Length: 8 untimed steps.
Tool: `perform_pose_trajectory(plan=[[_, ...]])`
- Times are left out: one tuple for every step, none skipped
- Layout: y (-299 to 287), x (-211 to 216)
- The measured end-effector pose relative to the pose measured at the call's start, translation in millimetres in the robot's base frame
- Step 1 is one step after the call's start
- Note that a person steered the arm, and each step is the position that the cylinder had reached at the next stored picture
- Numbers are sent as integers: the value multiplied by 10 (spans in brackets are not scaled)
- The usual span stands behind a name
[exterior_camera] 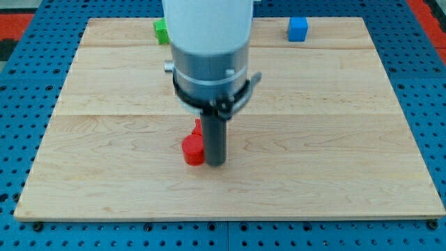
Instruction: Slide the red circle along with the red star to the center
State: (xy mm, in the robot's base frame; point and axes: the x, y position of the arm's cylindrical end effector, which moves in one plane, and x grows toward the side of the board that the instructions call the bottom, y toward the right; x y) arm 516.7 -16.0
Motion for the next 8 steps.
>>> perform_pose_trajectory(plan=[[0,-357],[37,-279],[-91,146],[-80,631],[-397,649],[-496,-8],[-421,-716],[-164,-1109]])
